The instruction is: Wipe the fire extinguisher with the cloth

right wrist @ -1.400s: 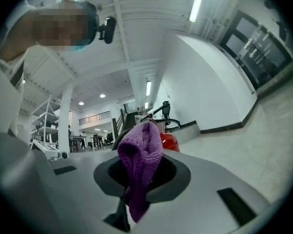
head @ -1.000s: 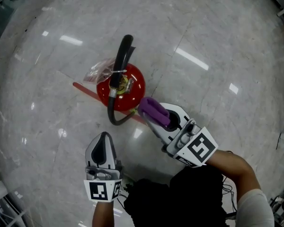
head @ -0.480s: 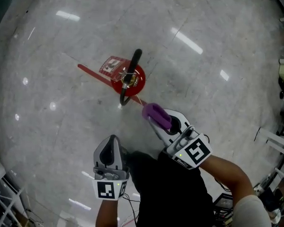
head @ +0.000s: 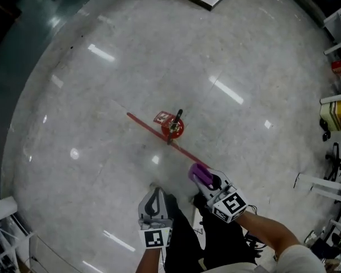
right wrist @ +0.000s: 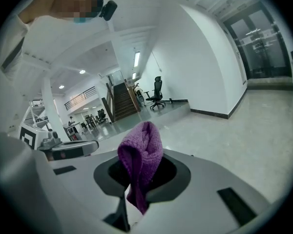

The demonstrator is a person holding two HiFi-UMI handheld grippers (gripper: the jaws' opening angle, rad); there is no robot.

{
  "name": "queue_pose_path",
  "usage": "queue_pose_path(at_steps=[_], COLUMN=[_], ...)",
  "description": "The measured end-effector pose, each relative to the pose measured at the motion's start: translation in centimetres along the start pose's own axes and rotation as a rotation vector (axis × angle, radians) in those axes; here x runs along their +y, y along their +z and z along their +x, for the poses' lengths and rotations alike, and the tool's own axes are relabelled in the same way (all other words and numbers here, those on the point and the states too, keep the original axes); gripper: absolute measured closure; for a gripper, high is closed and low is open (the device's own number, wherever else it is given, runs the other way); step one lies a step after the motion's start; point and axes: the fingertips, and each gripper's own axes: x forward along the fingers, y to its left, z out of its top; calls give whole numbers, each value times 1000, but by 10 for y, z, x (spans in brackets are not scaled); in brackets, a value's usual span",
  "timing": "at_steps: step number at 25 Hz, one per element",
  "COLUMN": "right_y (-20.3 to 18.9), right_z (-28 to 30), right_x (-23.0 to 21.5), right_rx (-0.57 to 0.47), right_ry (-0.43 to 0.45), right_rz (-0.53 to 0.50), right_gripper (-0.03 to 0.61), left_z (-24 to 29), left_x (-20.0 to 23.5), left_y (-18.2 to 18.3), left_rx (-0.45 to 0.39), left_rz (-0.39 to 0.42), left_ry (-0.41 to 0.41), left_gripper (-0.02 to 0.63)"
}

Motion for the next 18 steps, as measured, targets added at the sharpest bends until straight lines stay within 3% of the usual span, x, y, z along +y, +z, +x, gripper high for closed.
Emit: queue_pose_path(at_steps=[8, 13, 18], right_y=[119, 164, 208], right_z=[-67, -100, -114], right_x=[86, 118, 137], right_rx=[-22, -80, -163], right_ry=[9, -5, 10], right_rz=[-36, -20, -100], right_gripper=[520, 520, 520], left_z=[-61, -98, -131], left_x=[-21, -22, -21], left_y=[154, 209, 247], left_rx=[-59, -89, -159], left_rz=[-20, -16, -41], left_ry=[49, 75, 124], left_gripper=[609, 609, 609])
